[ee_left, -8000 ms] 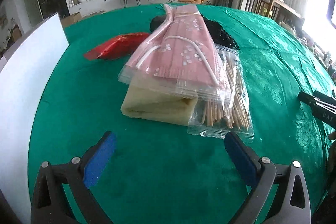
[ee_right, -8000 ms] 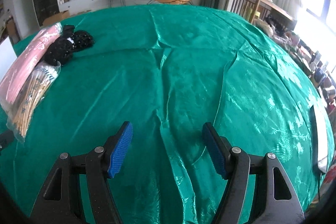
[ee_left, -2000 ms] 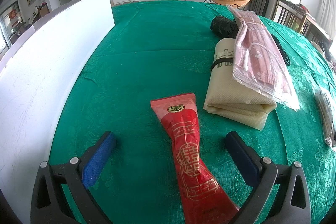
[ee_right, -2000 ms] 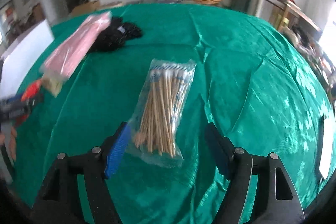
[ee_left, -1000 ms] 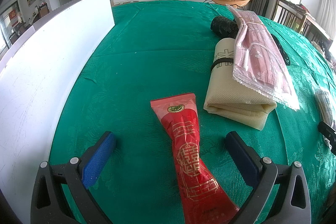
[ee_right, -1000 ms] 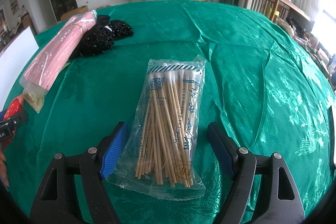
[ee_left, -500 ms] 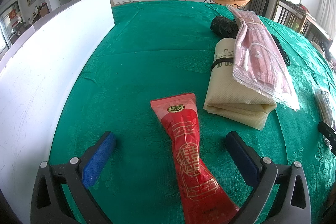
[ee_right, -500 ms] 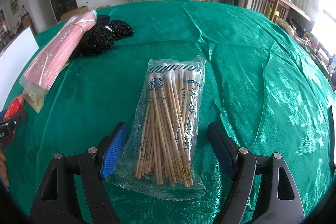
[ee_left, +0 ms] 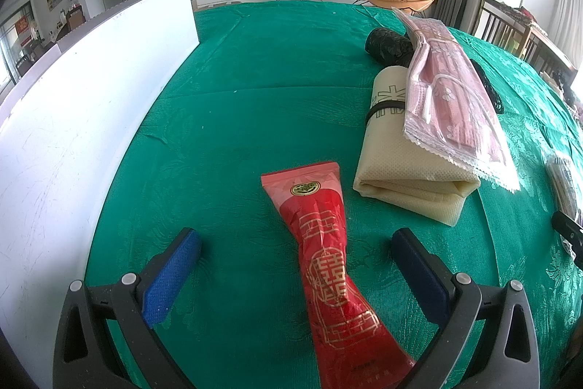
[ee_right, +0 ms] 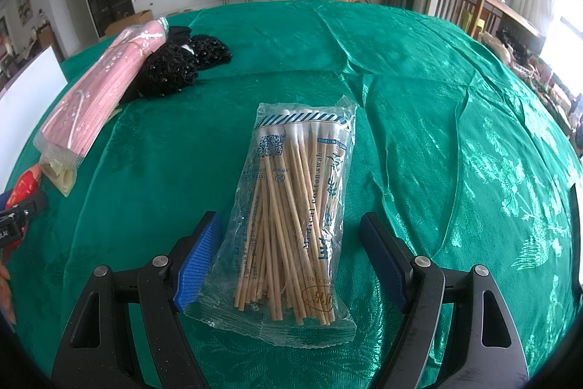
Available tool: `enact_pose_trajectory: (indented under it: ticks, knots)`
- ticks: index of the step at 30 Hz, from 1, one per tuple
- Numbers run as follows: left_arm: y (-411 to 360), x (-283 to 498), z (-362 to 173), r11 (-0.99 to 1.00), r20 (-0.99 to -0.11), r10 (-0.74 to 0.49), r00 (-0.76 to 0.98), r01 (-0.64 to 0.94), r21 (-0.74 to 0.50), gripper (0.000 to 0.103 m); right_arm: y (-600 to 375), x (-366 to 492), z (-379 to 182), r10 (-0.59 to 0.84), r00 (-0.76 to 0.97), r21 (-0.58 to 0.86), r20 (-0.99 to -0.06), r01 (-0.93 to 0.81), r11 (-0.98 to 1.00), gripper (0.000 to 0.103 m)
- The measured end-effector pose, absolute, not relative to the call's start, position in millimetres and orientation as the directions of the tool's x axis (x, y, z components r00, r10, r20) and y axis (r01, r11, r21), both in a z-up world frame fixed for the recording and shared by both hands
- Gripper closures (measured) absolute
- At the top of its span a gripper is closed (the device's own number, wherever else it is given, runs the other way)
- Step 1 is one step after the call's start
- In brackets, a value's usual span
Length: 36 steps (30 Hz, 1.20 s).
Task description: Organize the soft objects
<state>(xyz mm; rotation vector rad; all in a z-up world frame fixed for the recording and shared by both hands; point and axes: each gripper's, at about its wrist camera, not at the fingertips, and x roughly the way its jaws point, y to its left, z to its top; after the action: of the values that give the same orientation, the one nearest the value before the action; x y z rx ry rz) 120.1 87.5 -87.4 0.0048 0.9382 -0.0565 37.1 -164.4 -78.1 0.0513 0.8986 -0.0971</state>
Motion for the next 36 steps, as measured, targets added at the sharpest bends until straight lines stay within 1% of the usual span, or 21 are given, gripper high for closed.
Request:
enact_pose_trajectory:
  ticks: [5, 6, 8, 10, 11, 12, 13, 14, 15, 16, 17, 19, 22, 24, 27, 29, 32, 33, 35, 36]
  knots:
    - [87, 117, -87, 0.999, -0.806, -0.045, 0.590, 0.051, -0.019, 0.000, -165, 37, -78, -0.062, 0.619, 0.004, -0.783, 0.104, 0.995, 0.022]
    - [88, 128, -89, 0.999, -0.807, -0.044, 0.589, 0.051, -0.017, 0.000, -165, 37, -78, -0.060, 0.618, 0.005, -0.784, 0.103, 0.995, 0.022]
    - [88, 129, -89, 0.999, -0.816, -0.042, 0.577, 0.048, -0.017, 0.000, -165, 42, -77, -0.055, 0.578, 0.006, -0.814, 0.103, 0.995, 0.022]
    - [88, 135, -87, 0.998, -0.852, -0.050, 0.521, 0.065, -0.019, 0.000, -167, 58, -75, -0.044, 0.504, 0.009, -0.862, 0.103, 0.995, 0.021]
    - [88, 139, -86, 0.997, -0.873, -0.052, 0.485, 0.072, -0.020, 0.000, -168, 65, -74, -0.029, 0.484, 0.017, -0.874, 0.091, 0.996, 0.023]
    - [89, 141, -83, 0.997, -0.883, -0.052, 0.467, 0.073, -0.021, 0.010, -168, 70, -73, -0.009, 0.471, 0.027, -0.882, 0.069, 0.997, 0.026]
    - [89, 138, -79, 0.998, -0.880, -0.044, 0.473, 0.063, -0.016, 0.036, -168, 75, -71, 0.019, 0.471, 0.045, -0.882, 0.044, 0.998, 0.044]
    - [92, 135, -73, 0.999, -0.875, -0.016, 0.485, 0.045, 0.007, 0.057, -172, 76, -67, 0.010, 0.471, 0.037, -0.882, 0.049, 0.998, 0.070]
    - [95, 134, -70, 0.999, -0.885, -0.031, 0.464, 0.049, -0.009, 0.088, -177, 75, -62, 0.039, 0.476, 0.073, -0.879, 0.054, 0.996, 0.072]
    - [102, 131, -67, 0.997, -0.893, -0.078, 0.442, 0.041, -0.067, 0.088, -184, 72, -58, 0.095, 0.479, 0.141, -0.872, 0.062, 0.988, 0.073]
    - [112, 124, -62, 0.987, -0.886, -0.153, 0.438, 0.027, -0.158, 0.088, -190, 67, -53, 0.140, 0.487, 0.198, -0.862, 0.068, 0.978, 0.073]
    - [122, 109, -53, 0.971, -0.870, -0.221, 0.441, 0.014, -0.240, 0.088, -197, 52, -40, 0.198, 0.514, 0.271, -0.834, 0.069, 0.960, 0.073]
    - [135, 78, -28, 0.948, -0.820, -0.294, 0.492, 0.044, -0.314, 0.088, -191, 33, -19, 0.281, 0.536, 0.347, -0.796, 0.024, 0.938, 0.073]
    - [145, 63, -10, 0.933, -0.788, -0.329, 0.520, 0.050, -0.357, 0.088, -172, 27, -2, 0.312, 0.541, 0.357, -0.781, -0.024, 0.934, 0.073]
    - [171, 48, 27, 0.914, -0.733, -0.351, 0.583, 0.043, -0.403, 0.088, -121, 23, 31, 0.391, 0.536, 0.378, -0.748, -0.140, 0.915, 0.073]
    - [200, 38, 53, 0.912, -0.697, -0.325, 0.639, 0.017, -0.410, 0.088, -73, 24, 58, 0.474, 0.517, 0.408, -0.712, -0.245, 0.879, 0.073]
    - [257, 24, 82, 0.929, -0.675, -0.213, 0.706, -0.068, -0.364, 0.088, 6, 25, 93, 0.589, 0.466, 0.443, -0.661, -0.392, 0.807, 0.073]
    - [283, 18, 89, 0.936, -0.678, -0.143, 0.721, -0.124, -0.330, 0.087, 30, 27, 101, 0.625, 0.441, 0.459, -0.644, -0.431, 0.777, 0.073]
    - [320, 10, 90, 0.934, -0.696, -0.043, 0.717, -0.219, -0.283, 0.085, 89, 27, 116, 0.698, 0.373, 0.492, -0.612, -0.512, 0.704, 0.072]
    - [338, 6, 87, 0.927, -0.705, 0.013, 0.709, -0.274, -0.258, 0.081, 115, 27, 120, 0.723, 0.341, 0.503, -0.601, -0.542, 0.673, 0.071]
